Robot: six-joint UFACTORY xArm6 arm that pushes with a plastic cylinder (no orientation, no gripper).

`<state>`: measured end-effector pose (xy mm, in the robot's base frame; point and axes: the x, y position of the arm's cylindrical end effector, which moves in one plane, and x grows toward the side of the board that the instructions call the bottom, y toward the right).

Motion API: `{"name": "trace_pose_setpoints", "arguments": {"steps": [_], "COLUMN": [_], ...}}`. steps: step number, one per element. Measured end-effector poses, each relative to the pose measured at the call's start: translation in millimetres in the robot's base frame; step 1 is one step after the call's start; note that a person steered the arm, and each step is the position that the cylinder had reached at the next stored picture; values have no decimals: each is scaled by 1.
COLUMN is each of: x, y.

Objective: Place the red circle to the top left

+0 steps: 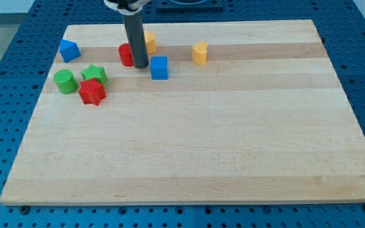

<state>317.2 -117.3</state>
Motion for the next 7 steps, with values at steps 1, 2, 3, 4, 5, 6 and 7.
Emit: {"name": "trace_pose_setpoints", "arguments": {"steps": [1,2,3,4,5,6,7], "x": [-27,-47,-47,-48,-62,-73,-75], "y": [-44,-78,-79,-79,-85,-104,-111]}}
